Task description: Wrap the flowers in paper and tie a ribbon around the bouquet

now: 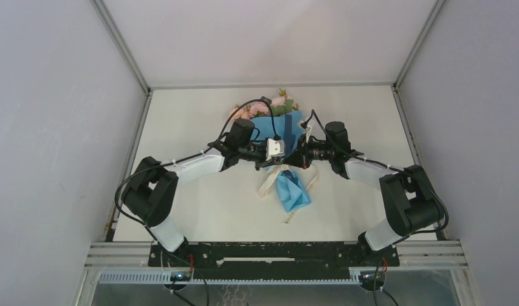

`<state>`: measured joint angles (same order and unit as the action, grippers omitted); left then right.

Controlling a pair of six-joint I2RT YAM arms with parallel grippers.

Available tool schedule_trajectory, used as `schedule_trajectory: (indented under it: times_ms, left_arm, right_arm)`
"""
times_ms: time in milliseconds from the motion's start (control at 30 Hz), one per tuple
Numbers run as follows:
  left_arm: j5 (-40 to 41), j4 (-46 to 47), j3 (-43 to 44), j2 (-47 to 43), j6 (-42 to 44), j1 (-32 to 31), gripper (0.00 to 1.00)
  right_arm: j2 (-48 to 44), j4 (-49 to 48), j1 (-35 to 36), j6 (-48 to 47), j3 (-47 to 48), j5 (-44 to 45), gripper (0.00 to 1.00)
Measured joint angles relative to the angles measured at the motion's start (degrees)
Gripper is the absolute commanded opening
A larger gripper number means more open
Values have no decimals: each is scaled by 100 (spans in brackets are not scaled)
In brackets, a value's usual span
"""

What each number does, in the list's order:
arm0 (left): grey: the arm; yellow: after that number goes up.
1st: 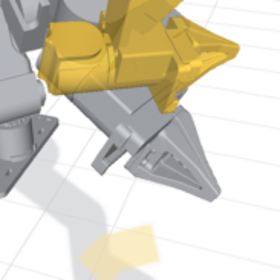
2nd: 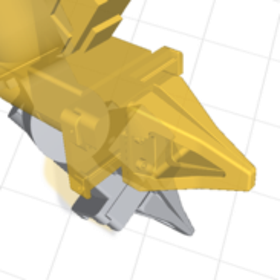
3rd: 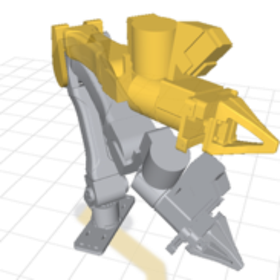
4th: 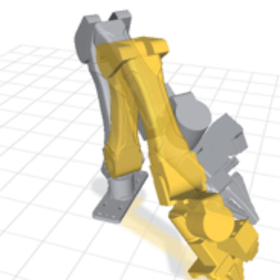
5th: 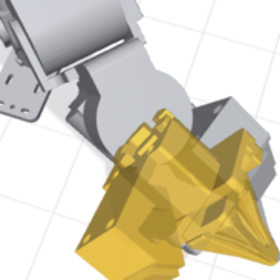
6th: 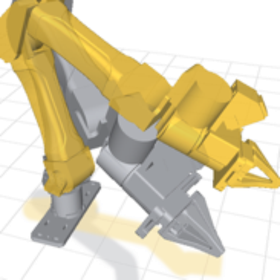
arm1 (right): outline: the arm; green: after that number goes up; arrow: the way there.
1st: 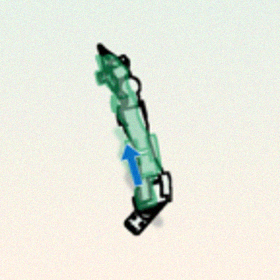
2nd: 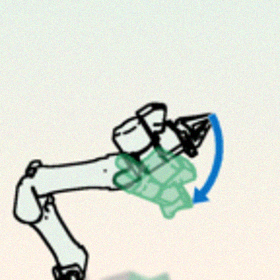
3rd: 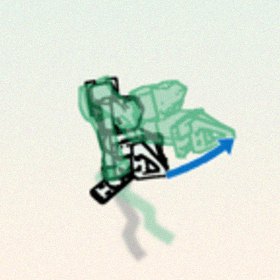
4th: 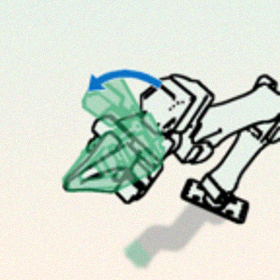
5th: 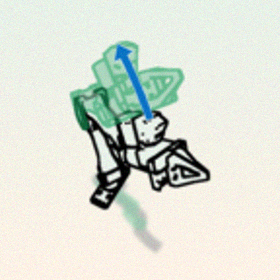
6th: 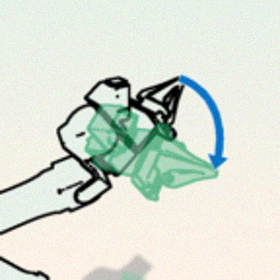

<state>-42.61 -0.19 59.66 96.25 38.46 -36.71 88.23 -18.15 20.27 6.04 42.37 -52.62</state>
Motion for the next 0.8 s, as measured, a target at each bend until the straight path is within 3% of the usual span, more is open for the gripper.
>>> schedule_trajectory:
  times_ms: [67, 167, 233, 300, 367, 533, 800]
  left_arm:
    - [2, -37, 0, 0, 55, 0, 15]
    - [44, -105, 0, 0, 129, 0, 1]
    - [63, -98, 0, 0, 138, 0, 0]
    - [92, -42, 0, 0, 96, 0, 0]
    - [144, 96, -7, 0, -9, 0, 0]
    - [308, 518, -96, 0, -319, 0, 0]
    - [487, 693, -354, -28, -599, 9, 0]
  right_arm:
    - [-4, 15, 2, 0, 0, -2, 6]
    - [-4, 39, 2, 0, 0, -24, 6]
    - [-4, 46, 2, 2, 0, -31, 9]
    - [-4, 52, 7, 2, 0, -33, 16]
    - [-7, 85, 7, 7, 0, -33, 31]
    - [-79, 264, -4, 7, 0, 50, 48]
    - [-411, 455, -105, 52, -190, 708, 34]
